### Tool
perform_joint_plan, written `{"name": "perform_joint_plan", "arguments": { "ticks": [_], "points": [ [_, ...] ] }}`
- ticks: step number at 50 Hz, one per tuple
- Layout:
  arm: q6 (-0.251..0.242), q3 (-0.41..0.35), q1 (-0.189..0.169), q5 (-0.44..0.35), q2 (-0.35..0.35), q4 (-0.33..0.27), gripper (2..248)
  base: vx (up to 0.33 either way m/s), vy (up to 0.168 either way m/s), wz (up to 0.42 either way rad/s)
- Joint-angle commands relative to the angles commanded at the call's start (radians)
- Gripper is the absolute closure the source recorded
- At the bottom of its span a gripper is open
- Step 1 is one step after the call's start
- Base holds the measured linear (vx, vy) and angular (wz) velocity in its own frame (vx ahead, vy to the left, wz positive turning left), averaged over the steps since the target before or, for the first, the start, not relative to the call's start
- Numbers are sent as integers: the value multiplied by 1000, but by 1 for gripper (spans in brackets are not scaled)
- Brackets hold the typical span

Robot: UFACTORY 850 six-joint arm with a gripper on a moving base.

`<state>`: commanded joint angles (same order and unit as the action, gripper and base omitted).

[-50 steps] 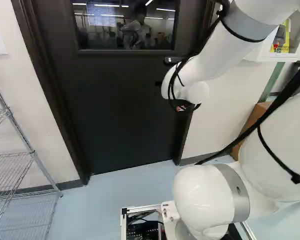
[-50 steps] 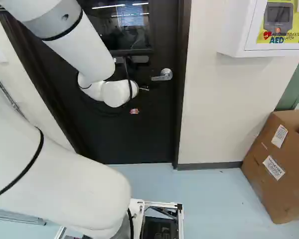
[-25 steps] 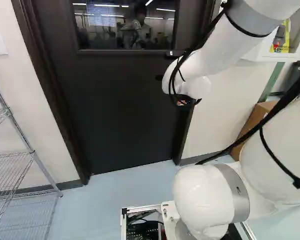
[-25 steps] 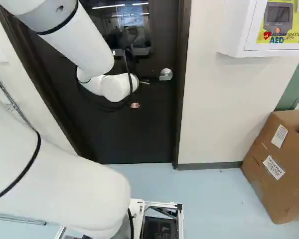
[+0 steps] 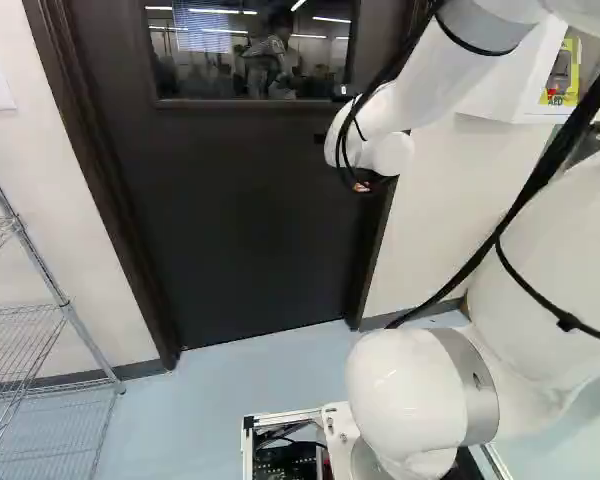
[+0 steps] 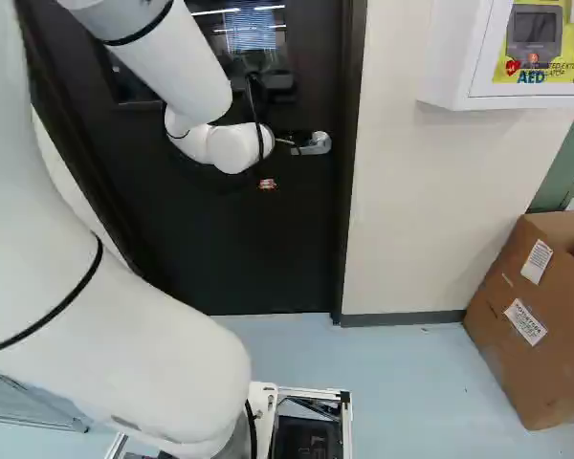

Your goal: Open the door and move inside

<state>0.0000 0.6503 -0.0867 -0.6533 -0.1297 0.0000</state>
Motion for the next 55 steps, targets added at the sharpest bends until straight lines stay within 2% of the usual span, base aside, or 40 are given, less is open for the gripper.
{"name": "perform_joint_plan", "arguments": {
  "ticks": [21,41,55],
  "points": [
    [0,85,6,0,108,0,3,0,0,0],
    [0,76,6,0,142,0,3,0,0,0],
    [0,24,-11,0,121,0,3,0,0,0]
  ]
}}
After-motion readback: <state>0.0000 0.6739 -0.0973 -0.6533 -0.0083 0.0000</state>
